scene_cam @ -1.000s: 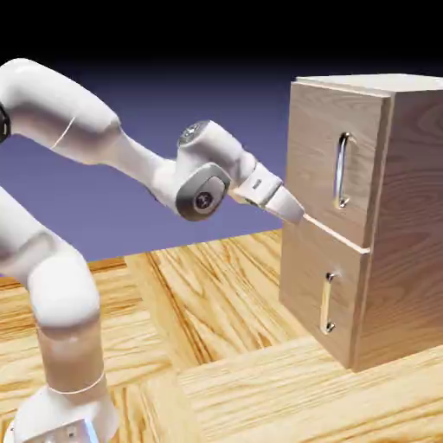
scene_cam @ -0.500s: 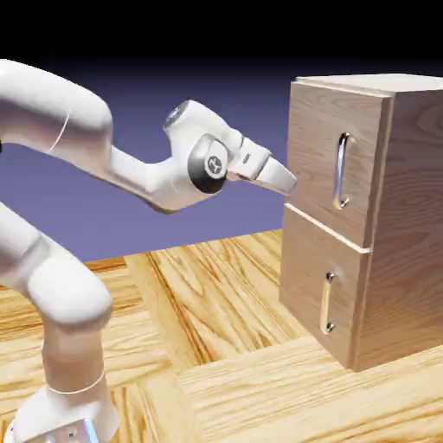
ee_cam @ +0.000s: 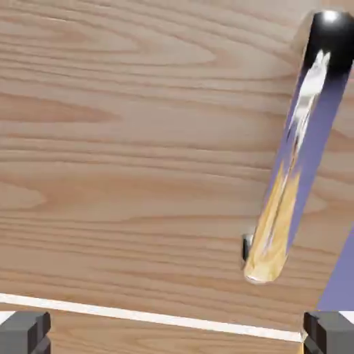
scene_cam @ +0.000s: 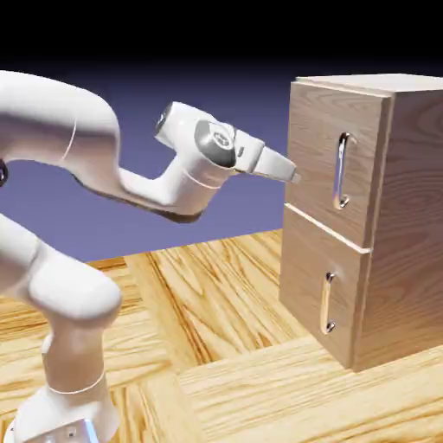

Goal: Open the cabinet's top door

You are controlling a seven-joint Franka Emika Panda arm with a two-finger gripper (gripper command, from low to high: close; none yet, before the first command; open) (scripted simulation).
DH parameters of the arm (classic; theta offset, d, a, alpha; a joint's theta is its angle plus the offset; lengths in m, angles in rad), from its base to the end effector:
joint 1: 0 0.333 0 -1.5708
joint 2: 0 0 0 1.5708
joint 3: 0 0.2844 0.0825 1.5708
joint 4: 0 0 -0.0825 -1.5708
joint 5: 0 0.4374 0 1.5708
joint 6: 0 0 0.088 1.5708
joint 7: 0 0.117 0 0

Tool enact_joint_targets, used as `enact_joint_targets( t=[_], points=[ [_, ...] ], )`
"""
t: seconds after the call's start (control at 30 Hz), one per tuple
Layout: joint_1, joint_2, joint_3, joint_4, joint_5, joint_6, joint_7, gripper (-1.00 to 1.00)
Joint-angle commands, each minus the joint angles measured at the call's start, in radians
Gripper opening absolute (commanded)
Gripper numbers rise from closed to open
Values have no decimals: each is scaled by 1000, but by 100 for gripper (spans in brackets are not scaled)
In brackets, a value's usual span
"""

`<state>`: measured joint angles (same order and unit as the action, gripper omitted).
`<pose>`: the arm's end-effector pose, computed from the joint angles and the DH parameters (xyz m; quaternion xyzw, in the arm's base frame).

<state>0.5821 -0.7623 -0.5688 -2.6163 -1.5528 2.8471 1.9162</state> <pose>0.4485 0.0602 0.4856 -0.8005 0.2743 -0.5052 0.1696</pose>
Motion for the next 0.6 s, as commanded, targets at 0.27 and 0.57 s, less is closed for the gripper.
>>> enact_joint_targets(
  t=[0.27,0.57],
  points=[
    [144,-48,-143,49,-392,-48,296,0],
    [288,-97,-287,98,-783,-96,593,0]
  ],
)
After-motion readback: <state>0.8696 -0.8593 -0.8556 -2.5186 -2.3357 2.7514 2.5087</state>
